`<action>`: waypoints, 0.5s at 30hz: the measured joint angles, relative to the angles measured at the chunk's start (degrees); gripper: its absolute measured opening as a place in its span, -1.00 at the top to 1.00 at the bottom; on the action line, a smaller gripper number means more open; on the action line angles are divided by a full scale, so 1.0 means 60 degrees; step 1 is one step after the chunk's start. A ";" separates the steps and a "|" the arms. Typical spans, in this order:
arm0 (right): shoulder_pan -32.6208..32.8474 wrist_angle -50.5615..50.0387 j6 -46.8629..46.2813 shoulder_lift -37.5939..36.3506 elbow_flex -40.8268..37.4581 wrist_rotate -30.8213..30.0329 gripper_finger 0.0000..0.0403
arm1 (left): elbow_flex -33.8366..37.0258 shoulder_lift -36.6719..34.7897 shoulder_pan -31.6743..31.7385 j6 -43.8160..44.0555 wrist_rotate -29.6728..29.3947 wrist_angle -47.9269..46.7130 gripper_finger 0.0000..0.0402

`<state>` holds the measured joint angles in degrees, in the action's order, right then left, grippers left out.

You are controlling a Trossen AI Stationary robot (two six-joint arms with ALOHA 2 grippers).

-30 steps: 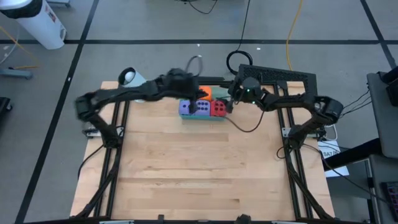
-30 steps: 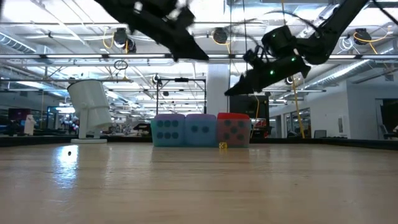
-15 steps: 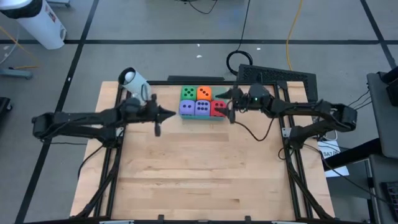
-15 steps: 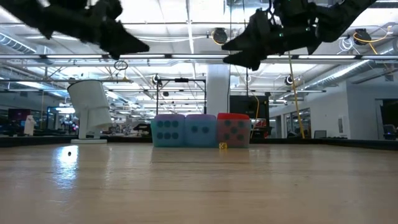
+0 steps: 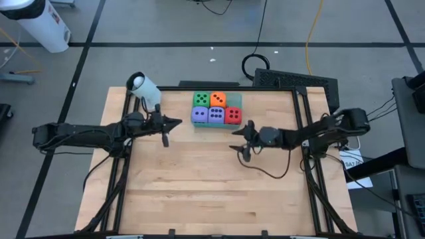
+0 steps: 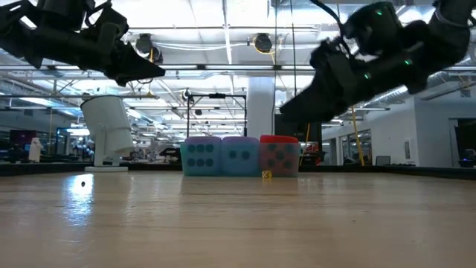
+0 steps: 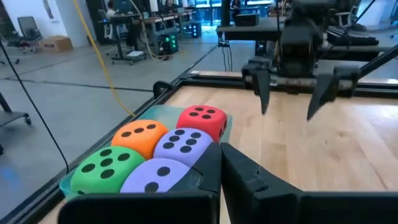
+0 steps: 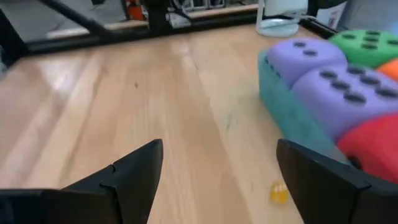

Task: Pick & Place Dice
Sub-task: Put the small yellow dice into the green container

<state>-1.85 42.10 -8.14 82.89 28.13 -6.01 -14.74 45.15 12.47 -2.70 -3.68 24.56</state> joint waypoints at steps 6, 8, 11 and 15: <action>0.0696 0.1534 0.0180 0.1236 -0.0752 -0.1776 -0.52 | 0.0006 -0.0032 -0.0003 0.0013 0.0003 -0.0130 0.93; 0.0795 0.1668 0.0078 0.1740 -0.0699 -0.2021 -0.52 | 0.0004 -0.0034 -0.0004 0.0015 0.0014 -0.0118 0.93; 0.0898 0.1875 -0.0216 0.2491 -0.0399 -0.2057 -0.52 | 0.0004 -0.0030 -0.0004 0.0027 0.0021 -0.0125 0.93; 0.0960 0.1809 0.0005 0.3495 0.0105 -0.2058 -0.52 | 0.0006 -0.0030 -0.0004 0.0003 0.0023 -0.0125 0.93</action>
<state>3.90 52.95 -8.11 103.86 28.76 -18.36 -14.71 44.97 12.45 -2.68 -3.54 23.81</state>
